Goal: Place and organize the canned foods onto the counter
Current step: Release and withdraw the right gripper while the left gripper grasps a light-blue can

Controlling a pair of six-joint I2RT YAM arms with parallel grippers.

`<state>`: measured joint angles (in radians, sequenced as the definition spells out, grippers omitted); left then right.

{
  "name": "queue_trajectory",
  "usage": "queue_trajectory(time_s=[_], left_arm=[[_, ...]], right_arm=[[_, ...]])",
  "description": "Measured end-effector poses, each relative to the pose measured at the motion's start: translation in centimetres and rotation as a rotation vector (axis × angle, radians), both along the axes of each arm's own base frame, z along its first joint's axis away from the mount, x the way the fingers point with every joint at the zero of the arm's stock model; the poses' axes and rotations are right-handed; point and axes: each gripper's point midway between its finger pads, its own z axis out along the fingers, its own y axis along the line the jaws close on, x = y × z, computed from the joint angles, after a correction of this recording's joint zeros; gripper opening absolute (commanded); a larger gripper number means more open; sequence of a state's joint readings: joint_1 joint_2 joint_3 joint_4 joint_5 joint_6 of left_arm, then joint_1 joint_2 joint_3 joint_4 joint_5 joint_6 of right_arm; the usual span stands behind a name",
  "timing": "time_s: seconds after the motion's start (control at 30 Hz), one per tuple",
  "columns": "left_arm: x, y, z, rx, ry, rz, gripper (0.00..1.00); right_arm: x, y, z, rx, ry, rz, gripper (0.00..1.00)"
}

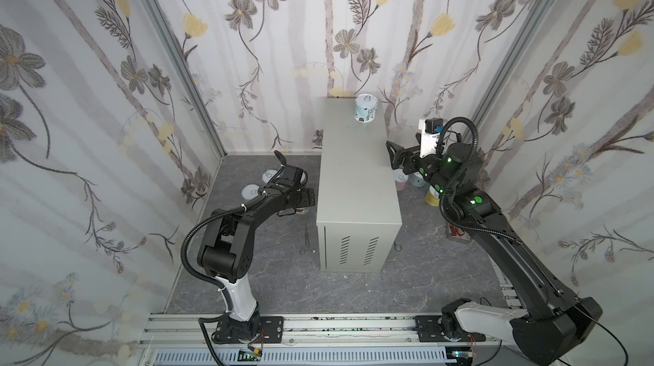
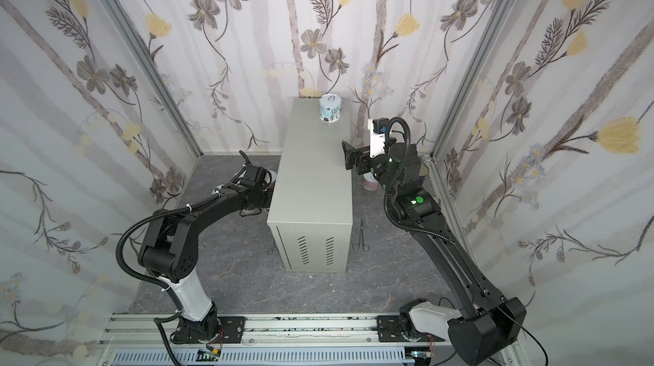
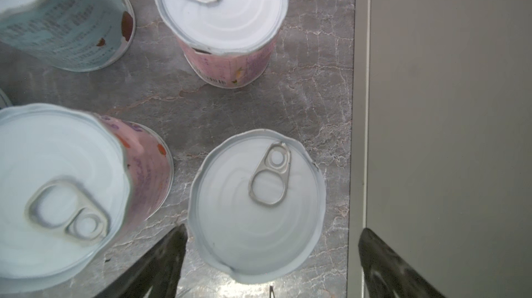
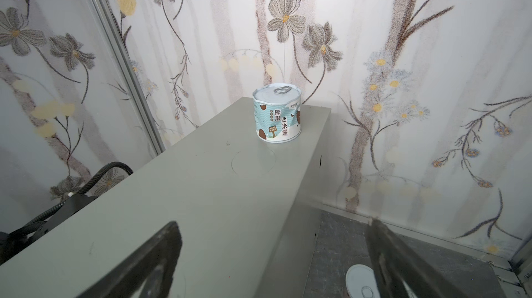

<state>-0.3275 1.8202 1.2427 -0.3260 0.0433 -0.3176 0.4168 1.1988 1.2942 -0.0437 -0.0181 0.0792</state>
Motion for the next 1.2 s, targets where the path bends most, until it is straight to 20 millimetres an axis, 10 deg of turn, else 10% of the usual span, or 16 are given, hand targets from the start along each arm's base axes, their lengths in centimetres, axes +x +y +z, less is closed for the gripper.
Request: queue_trajectory(time_s=[0.43, 1.2], left_arm=[[2.0, 0.4, -2.2, 0.072, 0.037, 0.023, 0.83], [0.3, 0.8, -2.3, 0.141, 0.079, 0.013, 0.54]], right_arm=[[-2.3, -1.2, -3.2, -0.003, 0.146, -0.014, 1.00], [-2.3, -2.6, -2.9, -0.072, 0.124, -0.078, 1.00]])
